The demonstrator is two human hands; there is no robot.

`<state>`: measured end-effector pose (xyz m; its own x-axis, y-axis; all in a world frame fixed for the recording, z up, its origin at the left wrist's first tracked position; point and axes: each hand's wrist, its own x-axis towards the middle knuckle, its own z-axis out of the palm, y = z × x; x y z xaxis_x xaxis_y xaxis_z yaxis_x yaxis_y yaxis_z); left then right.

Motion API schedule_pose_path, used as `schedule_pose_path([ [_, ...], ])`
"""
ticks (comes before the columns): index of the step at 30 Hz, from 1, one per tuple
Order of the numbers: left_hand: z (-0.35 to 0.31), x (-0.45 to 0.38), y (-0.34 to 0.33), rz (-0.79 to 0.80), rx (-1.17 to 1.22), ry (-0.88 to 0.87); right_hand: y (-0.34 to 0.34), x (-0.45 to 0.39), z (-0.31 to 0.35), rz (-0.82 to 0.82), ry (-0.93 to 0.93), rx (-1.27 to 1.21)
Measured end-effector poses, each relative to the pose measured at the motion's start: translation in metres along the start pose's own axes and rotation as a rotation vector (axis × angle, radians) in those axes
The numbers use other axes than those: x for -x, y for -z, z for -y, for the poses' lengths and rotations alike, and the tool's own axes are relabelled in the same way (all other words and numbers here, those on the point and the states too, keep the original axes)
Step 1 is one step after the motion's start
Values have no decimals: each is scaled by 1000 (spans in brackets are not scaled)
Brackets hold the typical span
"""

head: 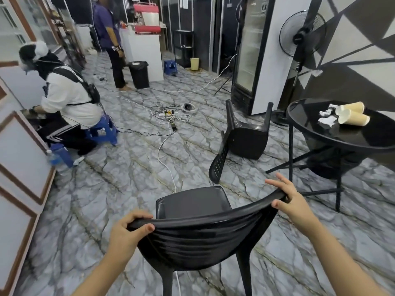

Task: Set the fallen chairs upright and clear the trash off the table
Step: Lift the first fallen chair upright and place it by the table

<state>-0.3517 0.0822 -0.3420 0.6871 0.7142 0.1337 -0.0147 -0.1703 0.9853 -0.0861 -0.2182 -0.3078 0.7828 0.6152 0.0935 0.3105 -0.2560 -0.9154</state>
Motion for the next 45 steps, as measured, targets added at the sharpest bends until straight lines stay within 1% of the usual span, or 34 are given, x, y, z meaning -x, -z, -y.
schedule_pose_path([
  [5,-5,-38,2,-57,20,25,-5,-37,10,-19,-45,-71],
  [11,-13,-86,3,-112,79,51,-10,-91,18,-15,-46,-183],
  [18,-25,-147,-4,-235,24,-65,-13,-170,32,-13,-21,-237],
  [23,-32,-185,-4,-210,-37,-40,-14,-221,37,52,26,-279],
  [26,-33,-199,-6,-268,-75,-16,-16,-242,36,51,50,-284],
  [30,-35,-211,-12,-317,-95,18,-19,-259,35,25,93,-319],
  [33,-33,-218,-13,-327,-93,-29,-20,-262,32,-15,103,-331],
  [37,-35,-228,-19,-348,-35,-62,-17,-262,28,-66,99,-367],
  [40,-43,-242,-29,-331,-43,-75,-9,-261,26,-127,98,-400],
  [43,-55,-262,-48,-305,-81,-125,6,-255,17,-191,73,-435],
  [45,-64,-277,-63,-255,-79,-143,18,-250,11,-244,54,-451],
])
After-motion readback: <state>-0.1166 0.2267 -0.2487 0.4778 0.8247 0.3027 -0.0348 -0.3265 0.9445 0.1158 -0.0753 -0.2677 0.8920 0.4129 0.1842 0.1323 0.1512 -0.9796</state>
